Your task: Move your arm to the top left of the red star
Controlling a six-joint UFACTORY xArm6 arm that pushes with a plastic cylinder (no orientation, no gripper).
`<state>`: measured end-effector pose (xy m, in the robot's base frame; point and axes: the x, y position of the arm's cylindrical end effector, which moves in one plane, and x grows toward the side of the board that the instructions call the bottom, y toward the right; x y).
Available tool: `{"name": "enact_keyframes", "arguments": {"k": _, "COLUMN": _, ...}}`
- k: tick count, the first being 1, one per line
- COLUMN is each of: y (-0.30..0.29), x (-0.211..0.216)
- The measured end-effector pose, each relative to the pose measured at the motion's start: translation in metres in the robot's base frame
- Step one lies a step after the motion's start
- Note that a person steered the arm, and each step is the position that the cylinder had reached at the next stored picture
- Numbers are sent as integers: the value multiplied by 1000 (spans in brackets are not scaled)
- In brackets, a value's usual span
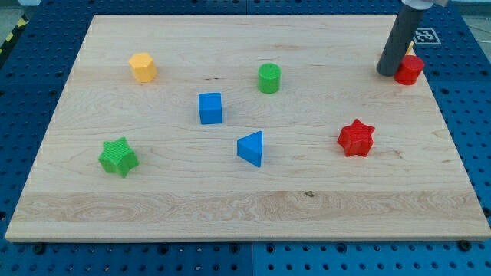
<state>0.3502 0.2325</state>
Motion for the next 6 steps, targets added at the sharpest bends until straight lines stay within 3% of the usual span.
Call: {"name": "enact_keyframes", "arguments": {"k": 6, "y": -6, "x": 44}}
